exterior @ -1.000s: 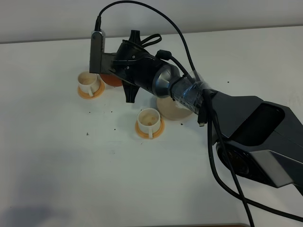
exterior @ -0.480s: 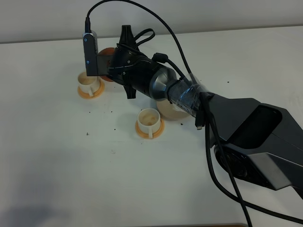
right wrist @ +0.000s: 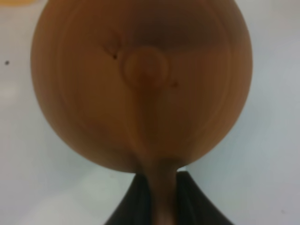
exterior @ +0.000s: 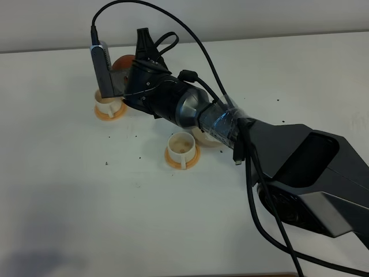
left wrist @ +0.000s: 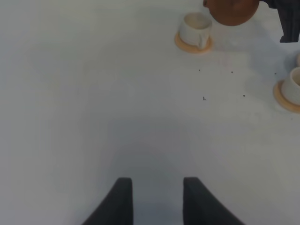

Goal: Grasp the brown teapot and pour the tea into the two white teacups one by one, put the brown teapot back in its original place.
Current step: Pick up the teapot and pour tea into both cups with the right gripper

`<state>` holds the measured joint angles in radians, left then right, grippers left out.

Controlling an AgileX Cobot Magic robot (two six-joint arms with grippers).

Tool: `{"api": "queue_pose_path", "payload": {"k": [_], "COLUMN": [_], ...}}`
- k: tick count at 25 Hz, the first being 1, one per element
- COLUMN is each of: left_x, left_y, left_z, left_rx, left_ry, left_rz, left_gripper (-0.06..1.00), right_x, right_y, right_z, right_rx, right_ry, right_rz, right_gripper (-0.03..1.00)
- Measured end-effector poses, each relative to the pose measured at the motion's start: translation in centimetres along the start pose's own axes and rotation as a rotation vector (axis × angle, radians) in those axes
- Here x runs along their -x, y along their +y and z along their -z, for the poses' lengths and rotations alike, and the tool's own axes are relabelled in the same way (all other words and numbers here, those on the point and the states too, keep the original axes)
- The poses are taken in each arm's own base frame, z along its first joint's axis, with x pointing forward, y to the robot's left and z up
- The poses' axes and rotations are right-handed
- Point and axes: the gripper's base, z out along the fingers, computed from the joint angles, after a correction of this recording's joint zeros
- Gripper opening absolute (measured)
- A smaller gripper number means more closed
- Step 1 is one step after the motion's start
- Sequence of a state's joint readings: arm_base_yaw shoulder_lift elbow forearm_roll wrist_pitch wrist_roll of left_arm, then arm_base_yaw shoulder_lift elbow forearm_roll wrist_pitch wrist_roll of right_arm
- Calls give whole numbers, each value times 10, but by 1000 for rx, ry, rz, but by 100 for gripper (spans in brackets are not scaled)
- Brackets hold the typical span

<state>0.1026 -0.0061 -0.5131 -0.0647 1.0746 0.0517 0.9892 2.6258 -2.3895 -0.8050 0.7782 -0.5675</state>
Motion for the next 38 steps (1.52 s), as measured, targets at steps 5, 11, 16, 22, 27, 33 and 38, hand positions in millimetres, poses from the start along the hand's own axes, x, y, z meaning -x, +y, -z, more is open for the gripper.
{"api": "queue_pose_path", "payload": {"k": [5, 11, 16, 22, 27, 33, 38], "left_x": [0, 0, 0, 0, 0, 0, 0], "left_y": [0, 0, 0, 0, 0, 0, 0], "left_z": [0, 0, 0, 0, 0, 0, 0], "left_rx": [0, 0, 0, 0, 0, 0, 0], "left_ry": [0, 0, 0, 0, 0, 0, 0], "left_rz": [0, 0, 0, 0, 0, 0, 0], "left_gripper": [27, 27, 27, 27, 27, 27, 27], "right_x": [1, 2, 3, 5, 4, 4, 6], "right_y": [-2, -4, -5, -6, -9, -11, -13], "right_z": [1, 1, 1, 1, 2, 2, 2], "right_rx": [-30, -48, -58, -80, -106, -129, -158], "right_ry": [2, -7, -15, -27, -20, -15, -32], "right_rz": [49, 87, 146, 183, 213, 238, 260], "right_gripper": [9, 9, 9, 9, 9, 9, 9]}}
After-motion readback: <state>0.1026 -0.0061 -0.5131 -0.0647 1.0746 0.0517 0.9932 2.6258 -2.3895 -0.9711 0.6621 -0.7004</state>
